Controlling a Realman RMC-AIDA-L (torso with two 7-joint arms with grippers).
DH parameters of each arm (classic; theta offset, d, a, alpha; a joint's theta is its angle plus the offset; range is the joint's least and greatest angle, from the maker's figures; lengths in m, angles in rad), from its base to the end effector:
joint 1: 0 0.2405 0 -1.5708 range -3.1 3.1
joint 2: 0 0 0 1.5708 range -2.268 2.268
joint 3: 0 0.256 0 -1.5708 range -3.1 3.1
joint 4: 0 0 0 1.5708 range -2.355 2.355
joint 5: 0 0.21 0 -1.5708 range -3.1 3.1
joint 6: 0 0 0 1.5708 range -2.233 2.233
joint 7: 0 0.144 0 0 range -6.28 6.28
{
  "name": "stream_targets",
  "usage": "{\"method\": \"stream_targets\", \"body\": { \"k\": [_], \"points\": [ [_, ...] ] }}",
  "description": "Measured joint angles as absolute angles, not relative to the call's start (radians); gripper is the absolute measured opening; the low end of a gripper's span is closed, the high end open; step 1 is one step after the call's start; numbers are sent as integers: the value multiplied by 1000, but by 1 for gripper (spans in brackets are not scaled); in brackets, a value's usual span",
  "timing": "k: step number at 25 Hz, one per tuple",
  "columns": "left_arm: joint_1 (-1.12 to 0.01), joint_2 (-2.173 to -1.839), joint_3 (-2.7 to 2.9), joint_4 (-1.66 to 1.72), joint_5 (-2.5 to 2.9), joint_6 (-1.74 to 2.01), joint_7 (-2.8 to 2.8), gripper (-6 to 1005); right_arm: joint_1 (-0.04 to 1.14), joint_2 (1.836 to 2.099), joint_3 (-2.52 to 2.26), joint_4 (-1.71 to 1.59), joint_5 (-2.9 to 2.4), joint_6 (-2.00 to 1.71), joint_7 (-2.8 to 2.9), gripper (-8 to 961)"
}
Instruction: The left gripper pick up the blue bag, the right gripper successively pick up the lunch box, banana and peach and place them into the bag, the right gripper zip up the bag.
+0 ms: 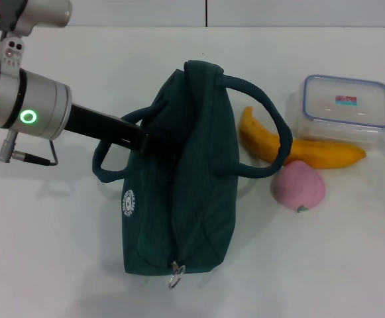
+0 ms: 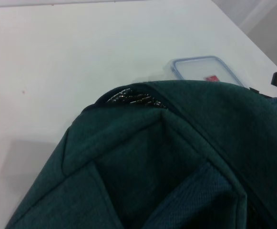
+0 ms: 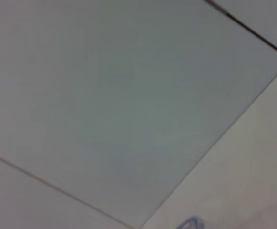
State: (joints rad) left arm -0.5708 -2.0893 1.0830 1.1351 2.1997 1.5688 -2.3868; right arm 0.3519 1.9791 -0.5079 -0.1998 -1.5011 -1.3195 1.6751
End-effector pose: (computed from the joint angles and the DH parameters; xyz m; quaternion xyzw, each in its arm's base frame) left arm -0.1921 0.3508 0.0053 -0.9045 -0.4179 -0.0541 0.0658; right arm 0.3685 0.2950 0.0286 -0.6082 0.5875 0.4625 0.2665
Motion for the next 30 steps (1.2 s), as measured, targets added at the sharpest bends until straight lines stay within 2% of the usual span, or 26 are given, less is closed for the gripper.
{"method": "stream_targets", "body": {
  "k": [2,11,25,30],
  "points": [
    [-571,-2089,1083,1135,2200,1569,-2387,73,370,1996,-496,-197,-1490,-1287,1675,875],
    [-569,-2091,1099,1135,2183,1569,-2387,74,442,2010,-504,-167,-1493,-1189,1676,857],
    [-565,-2091,1107,1135,2178,1569,-2387,75,461,2014,-496,-167,-1489,-1157,1676,815],
    [-564,-2091,1109,1135,2178,1569,-2387,75,473,2014,-503,-158,-1491,-1153,1676,637]
  ]
}}
